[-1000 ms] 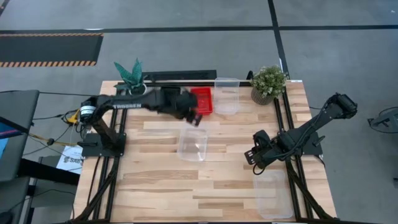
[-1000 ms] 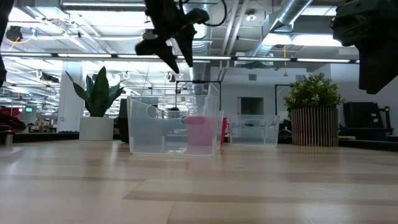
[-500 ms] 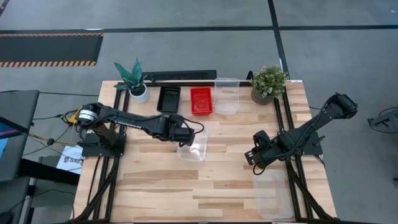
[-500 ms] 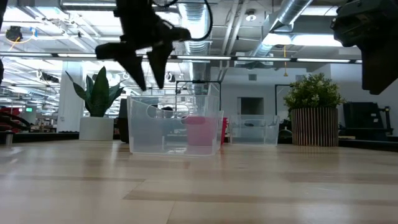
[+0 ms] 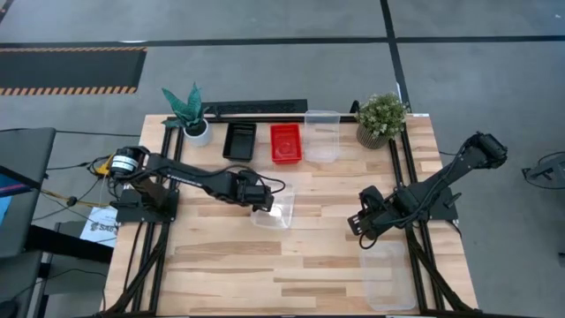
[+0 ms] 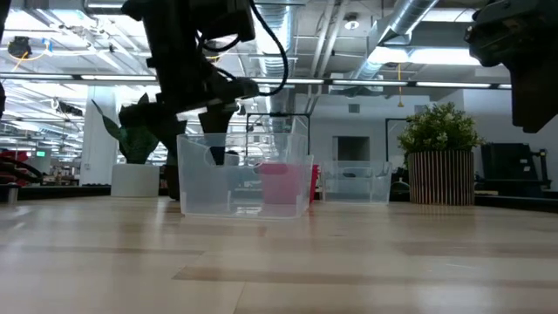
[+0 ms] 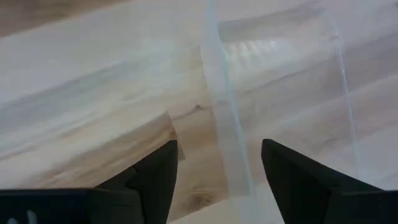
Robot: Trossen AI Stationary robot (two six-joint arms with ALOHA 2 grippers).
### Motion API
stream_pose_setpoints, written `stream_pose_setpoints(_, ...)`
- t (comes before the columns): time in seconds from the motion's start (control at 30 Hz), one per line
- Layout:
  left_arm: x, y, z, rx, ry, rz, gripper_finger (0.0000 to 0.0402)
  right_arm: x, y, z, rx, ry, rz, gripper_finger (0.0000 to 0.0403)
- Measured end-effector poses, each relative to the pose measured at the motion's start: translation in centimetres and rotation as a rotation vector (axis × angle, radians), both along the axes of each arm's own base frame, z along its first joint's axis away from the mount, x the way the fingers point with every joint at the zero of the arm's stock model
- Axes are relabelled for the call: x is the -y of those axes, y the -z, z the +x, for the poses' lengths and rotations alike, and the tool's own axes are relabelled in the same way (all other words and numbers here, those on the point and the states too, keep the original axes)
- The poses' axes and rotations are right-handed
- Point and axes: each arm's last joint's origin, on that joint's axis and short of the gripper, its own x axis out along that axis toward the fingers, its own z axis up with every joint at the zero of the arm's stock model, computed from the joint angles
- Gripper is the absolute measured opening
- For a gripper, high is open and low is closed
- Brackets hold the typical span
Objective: Stack baskets by color
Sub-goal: Stack the middle transparent bin on the top transparent bin
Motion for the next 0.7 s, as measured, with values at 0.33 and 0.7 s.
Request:
stream_pose_setpoints(0.33,-1.0,2.6,-1.3,-0.045,-0.027,-0.042,0.0081,-0.1,0.0,0.0,-0.015,-0.006,0.025,0.0122)
stream_pose_setpoints(0.7,-1.2,0.3,-0.1,0.081,0.014,-0.154,0.0001,-0.1,0.0,0.0,-0.014,-0.005,0.022,0.0122)
